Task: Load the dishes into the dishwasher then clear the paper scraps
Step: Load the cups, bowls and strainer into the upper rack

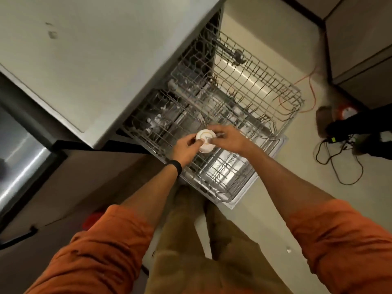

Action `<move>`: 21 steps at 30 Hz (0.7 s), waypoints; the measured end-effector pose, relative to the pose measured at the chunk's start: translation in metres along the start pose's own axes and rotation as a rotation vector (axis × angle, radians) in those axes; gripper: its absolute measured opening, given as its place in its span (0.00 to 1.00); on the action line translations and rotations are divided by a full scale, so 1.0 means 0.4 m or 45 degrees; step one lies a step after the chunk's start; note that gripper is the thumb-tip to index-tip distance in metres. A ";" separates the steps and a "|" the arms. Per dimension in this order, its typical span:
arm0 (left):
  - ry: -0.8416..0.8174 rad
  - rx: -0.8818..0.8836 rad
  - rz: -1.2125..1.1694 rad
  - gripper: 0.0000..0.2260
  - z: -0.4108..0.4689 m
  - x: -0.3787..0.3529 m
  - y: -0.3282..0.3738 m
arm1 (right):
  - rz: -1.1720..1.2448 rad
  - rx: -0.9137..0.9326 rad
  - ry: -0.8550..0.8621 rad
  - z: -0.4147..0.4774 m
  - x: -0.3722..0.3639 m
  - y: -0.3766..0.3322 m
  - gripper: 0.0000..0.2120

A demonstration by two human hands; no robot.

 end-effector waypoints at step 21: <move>0.080 0.240 0.307 0.11 0.108 -0.057 -0.072 | -0.388 -0.263 0.065 0.103 -0.065 0.105 0.21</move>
Point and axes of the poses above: each hand's wrist, its own z-axis towards the middle knuckle, its own x-axis out of the back of the hand, y = z × x, the point moved 6 cm from there along z, towards the middle knuckle, and after that the axes turned 14 degrees about -y, right-handed, at the moved point
